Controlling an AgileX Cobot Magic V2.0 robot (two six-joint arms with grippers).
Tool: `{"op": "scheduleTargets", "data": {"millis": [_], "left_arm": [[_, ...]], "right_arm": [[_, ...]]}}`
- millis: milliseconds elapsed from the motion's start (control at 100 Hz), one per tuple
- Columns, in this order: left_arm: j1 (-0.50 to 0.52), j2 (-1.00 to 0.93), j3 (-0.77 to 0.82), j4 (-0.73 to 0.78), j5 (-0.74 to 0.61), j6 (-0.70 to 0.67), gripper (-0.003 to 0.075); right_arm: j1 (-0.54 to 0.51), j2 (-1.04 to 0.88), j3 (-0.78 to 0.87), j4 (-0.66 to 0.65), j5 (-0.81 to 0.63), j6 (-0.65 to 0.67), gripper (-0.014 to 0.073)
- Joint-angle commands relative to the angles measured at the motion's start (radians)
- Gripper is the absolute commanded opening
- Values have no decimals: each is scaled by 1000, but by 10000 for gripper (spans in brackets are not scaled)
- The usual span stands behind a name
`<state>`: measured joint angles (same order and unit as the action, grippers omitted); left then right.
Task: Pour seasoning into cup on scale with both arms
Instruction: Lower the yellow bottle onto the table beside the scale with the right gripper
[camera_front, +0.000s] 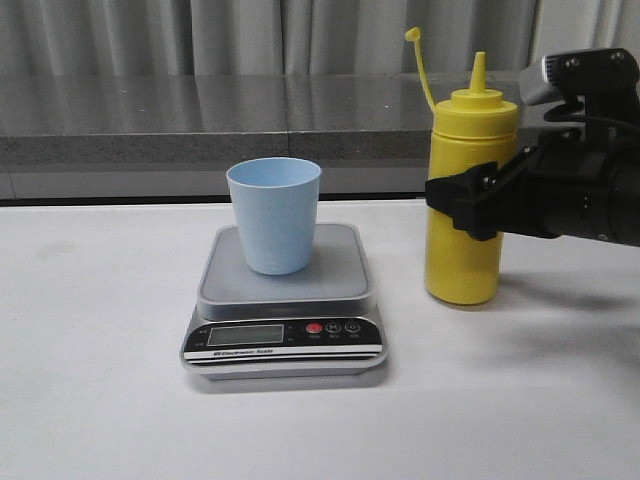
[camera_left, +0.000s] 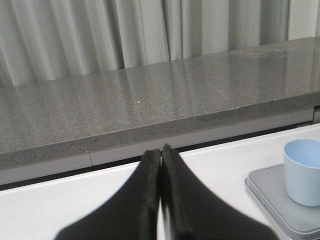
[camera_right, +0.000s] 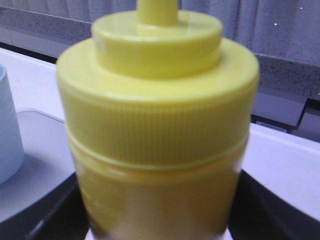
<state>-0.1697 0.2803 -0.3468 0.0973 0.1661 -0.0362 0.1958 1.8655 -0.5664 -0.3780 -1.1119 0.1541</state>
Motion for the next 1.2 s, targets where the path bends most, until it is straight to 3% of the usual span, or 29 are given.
{"op": "scheduleTargets", "data": {"millis": [0,880,970,1190], "left_arm": [[2,5,-25,0,-82,-6,-18],[2,5,-25,0,-82,-6,-18],[2,5,-25,0,-82,-6,-18],[2,5,-25,0,-82,-6,-18]], "right_arm": [[-8,-28,-19,1,-110,-10,151],[-8,32,-15,2,-118,-10,162],[-8,32,-15,2,-114,-10,241],[-8,32,-15,2,-113,-10,619]]}}
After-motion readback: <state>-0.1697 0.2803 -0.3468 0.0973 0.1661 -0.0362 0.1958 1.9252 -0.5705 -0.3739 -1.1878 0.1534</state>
